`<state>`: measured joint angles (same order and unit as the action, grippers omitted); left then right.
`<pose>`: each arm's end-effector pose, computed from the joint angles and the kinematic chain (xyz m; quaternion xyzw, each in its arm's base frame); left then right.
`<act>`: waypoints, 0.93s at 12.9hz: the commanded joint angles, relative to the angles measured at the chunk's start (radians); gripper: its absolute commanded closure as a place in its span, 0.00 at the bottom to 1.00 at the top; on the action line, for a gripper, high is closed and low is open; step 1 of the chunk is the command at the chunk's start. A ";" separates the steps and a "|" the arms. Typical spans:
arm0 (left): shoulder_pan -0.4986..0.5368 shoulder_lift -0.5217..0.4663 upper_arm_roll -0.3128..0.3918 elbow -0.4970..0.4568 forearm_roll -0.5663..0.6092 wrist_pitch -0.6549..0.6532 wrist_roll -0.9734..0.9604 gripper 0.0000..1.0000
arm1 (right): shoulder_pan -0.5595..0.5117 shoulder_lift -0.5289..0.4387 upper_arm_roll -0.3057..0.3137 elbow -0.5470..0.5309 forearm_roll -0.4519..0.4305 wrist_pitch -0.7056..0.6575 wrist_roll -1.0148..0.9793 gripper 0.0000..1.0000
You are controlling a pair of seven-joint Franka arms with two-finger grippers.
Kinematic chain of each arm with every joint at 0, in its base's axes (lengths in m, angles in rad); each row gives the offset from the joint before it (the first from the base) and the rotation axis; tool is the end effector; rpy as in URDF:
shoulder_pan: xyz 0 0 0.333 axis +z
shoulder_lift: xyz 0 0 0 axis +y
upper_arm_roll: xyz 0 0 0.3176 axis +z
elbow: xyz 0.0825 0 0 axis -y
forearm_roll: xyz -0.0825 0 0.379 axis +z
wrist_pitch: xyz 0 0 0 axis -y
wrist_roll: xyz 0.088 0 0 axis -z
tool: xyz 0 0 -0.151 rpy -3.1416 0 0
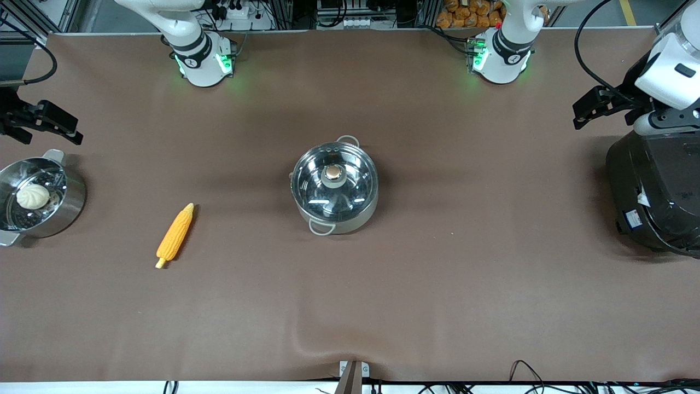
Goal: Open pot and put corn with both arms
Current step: 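Reach the left gripper to the glass lid knob while the right gripper approaches the corn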
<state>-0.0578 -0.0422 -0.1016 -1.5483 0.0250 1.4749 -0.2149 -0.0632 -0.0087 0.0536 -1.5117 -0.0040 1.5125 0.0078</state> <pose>0.5190 -0.0806 0.6069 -0.9994 -0.0288 0.0127 0.0173 0.5417 -0.0057 0.6091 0.9999 -0.0088 0.0047 0.0022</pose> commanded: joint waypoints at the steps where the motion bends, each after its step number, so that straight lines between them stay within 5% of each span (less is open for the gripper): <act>1: 0.006 0.016 -0.003 0.031 -0.016 -0.024 0.032 0.00 | -0.021 -0.001 0.015 0.002 -0.008 -0.002 -0.026 0.00; 8: -0.045 0.125 -0.056 0.051 -0.017 0.028 -0.021 0.00 | -0.037 0.001 0.015 0.001 -0.004 -0.003 -0.107 0.00; 12: -0.300 0.301 -0.110 0.105 -0.013 0.198 -0.474 0.00 | -0.038 0.022 0.015 0.001 -0.005 0.000 -0.097 0.00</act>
<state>-0.2313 0.1520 -0.2057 -1.5268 0.0163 1.6356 -0.4915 -0.0752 -0.0031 0.0526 -1.5129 -0.0042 1.5132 -0.0779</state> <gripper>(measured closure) 0.000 0.000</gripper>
